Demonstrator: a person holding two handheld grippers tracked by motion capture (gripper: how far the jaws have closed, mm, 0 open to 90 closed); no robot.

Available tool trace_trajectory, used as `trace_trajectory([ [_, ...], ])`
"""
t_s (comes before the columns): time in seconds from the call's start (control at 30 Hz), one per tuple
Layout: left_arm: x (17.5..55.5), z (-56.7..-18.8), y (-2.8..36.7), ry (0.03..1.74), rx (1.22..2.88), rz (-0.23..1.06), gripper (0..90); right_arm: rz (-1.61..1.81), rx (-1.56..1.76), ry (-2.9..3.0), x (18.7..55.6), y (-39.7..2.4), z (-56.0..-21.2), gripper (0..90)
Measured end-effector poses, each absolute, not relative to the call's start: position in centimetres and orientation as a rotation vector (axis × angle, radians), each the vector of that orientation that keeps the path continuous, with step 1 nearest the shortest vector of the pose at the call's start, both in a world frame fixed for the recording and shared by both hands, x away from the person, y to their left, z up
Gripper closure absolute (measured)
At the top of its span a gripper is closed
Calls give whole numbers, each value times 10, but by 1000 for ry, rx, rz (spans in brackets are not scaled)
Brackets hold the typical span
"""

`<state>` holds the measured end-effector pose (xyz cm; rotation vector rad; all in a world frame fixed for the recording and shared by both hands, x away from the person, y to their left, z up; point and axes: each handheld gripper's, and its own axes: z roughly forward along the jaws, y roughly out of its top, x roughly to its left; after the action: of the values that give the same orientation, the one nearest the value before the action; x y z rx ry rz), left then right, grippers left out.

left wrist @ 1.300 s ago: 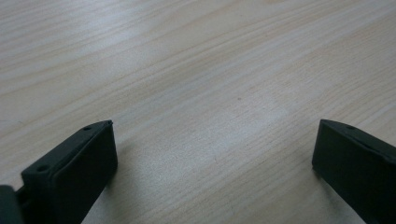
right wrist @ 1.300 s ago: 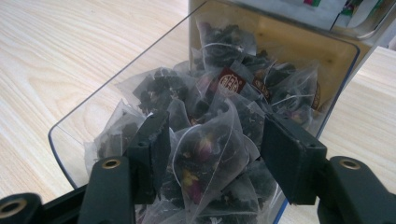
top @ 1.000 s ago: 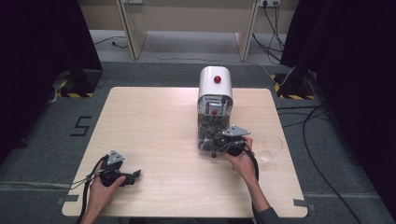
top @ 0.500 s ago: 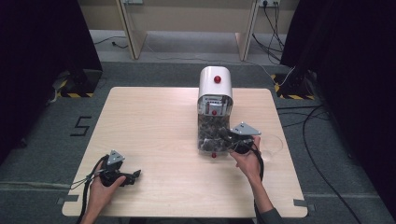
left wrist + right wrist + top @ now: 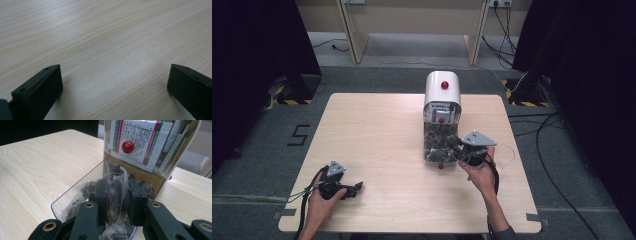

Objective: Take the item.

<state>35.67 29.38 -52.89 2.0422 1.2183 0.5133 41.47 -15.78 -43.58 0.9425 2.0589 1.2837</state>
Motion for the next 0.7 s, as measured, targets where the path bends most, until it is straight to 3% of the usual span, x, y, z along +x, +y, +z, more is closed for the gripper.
trace_trajectory([
  [0.7, 357, -529, 294, 1218, 2042, 513, 0, 1243, 962, 2051, 382, -181, -427, 735],
])
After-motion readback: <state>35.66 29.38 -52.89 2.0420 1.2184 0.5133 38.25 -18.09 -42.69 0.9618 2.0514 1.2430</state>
